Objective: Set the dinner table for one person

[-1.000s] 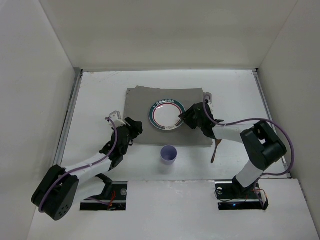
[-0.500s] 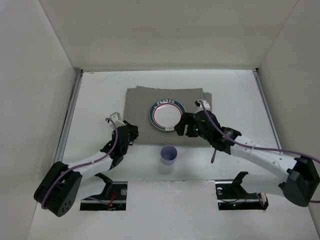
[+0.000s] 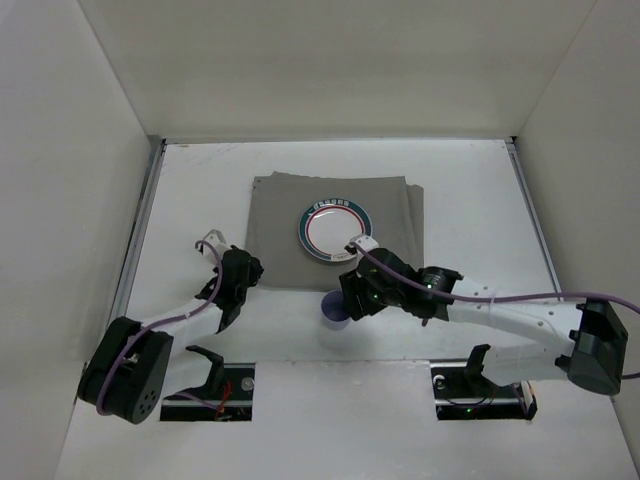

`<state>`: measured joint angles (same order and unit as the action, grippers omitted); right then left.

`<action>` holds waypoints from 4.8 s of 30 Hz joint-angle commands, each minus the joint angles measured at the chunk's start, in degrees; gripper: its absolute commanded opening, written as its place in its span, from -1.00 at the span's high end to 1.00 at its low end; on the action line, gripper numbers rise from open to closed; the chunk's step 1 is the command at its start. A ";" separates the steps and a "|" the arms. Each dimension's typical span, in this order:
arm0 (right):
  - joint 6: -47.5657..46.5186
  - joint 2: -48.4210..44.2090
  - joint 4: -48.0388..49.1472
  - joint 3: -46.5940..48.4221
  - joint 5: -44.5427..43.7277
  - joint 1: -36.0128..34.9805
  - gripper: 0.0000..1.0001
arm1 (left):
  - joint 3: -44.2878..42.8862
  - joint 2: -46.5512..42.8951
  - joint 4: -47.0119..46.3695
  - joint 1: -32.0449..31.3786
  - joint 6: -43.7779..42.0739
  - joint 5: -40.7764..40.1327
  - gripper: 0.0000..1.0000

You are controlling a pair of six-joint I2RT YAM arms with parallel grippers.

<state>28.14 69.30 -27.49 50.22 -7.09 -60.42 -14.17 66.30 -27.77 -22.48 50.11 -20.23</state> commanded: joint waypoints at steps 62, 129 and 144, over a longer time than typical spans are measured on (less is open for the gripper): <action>-1.07 32.93 10.52 32.14 -12.07 41.84 0.04 | 0.55 -4.61 9.13 -8.41 -1.06 -13.34 0.10; 26.62 -1.28 -12.16 -14.53 -17.25 27.24 0.25 | 0.20 -23.85 8.08 -16.94 -10.91 -14.05 0.08; 28.80 -2.14 -10.03 -14.53 -20.85 28.13 0.90 | 2.31 -25.08 7.47 -13.78 -9.77 -13.43 0.08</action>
<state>55.11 70.50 -36.29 34.02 -25.08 -32.58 -13.17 42.28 -18.02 -37.30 40.53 -32.95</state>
